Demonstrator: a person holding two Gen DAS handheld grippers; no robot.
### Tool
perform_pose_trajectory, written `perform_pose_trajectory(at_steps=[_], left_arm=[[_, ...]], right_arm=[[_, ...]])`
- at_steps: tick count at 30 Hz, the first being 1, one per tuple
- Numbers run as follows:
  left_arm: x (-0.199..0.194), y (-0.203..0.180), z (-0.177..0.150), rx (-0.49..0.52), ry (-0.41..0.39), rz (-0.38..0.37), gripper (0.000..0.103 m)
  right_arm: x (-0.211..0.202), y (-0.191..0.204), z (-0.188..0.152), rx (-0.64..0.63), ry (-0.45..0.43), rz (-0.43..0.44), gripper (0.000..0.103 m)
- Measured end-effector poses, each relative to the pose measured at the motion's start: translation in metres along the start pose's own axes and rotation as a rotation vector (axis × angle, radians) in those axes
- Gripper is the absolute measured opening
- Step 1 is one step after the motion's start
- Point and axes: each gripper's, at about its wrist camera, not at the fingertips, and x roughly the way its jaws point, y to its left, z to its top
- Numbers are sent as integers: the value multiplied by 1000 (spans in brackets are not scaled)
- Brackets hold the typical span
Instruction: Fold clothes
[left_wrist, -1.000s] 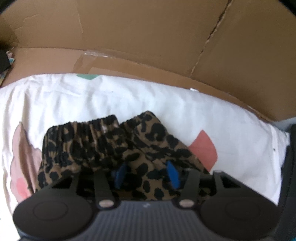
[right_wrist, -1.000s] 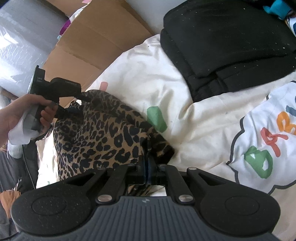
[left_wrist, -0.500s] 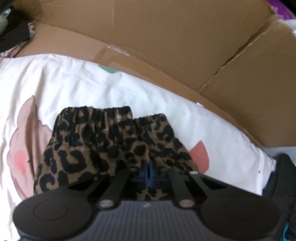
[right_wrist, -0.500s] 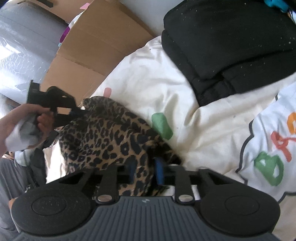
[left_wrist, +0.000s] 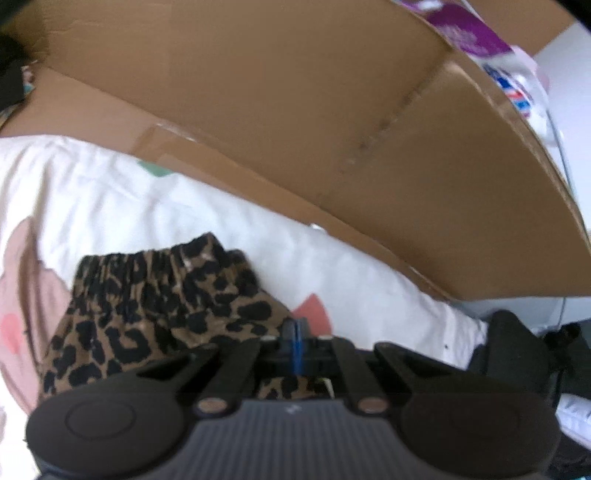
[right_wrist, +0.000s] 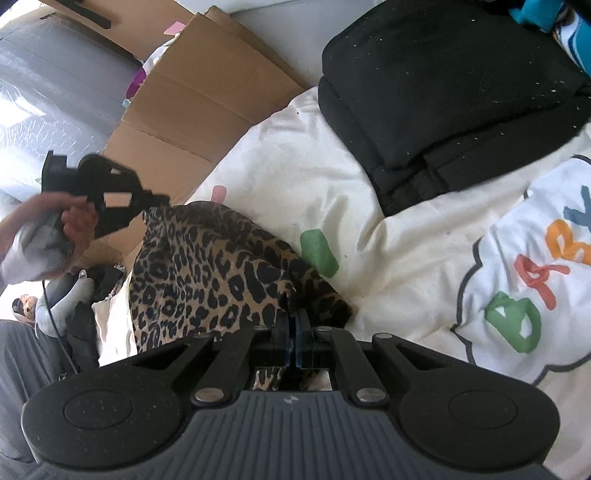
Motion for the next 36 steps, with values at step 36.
perform_pose_trajectory(at_steps=[36], left_arm=[[-4,-24,-84,722,82,19,29]], right_arm=[[-10,-21,5,38,-13,-111,12]])
